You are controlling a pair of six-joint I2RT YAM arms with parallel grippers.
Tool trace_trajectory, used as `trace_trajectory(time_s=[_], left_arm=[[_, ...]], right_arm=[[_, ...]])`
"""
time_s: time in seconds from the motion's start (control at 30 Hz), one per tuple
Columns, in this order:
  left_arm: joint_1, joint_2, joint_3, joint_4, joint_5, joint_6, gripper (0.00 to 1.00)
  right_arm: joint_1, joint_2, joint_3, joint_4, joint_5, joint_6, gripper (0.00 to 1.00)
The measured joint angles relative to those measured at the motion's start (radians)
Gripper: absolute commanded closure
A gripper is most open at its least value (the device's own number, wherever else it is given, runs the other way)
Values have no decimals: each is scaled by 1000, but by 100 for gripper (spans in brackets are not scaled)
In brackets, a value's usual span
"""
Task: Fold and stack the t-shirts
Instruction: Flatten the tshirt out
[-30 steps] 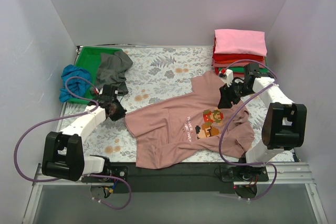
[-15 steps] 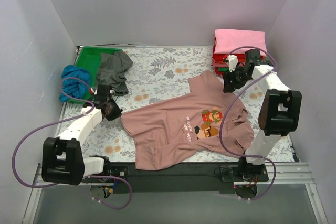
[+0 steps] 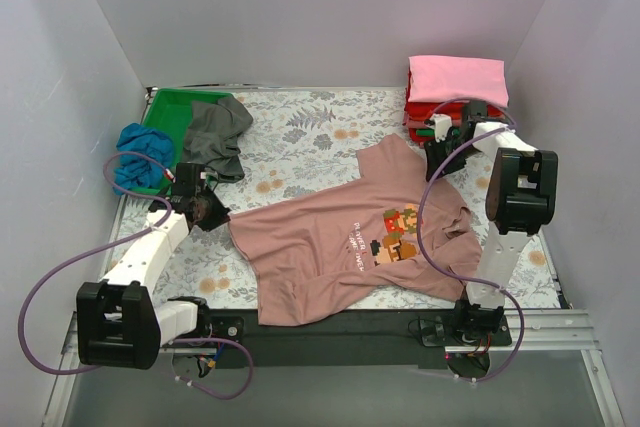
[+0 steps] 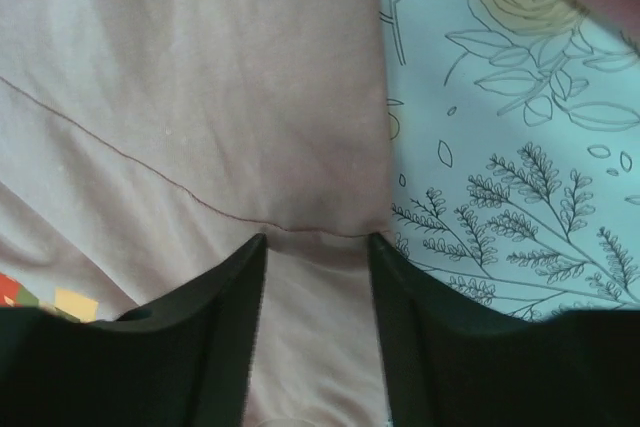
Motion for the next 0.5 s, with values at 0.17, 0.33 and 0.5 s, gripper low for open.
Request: trace_trajectory(time_s=[0.17, 0.33, 0.5], left_arm=[[1, -11, 0, -17, 27, -9, 100], [6, -90, -5, -48, 61, -49, 100], [7, -245, -15, -101, 99, -108, 100]], right_arm=[[0, -3, -28, 16, 28, -11, 87], [-5, -86, -148, 47, 70, -49, 98], [-17, -206, -297, 31, 113, -116, 98]])
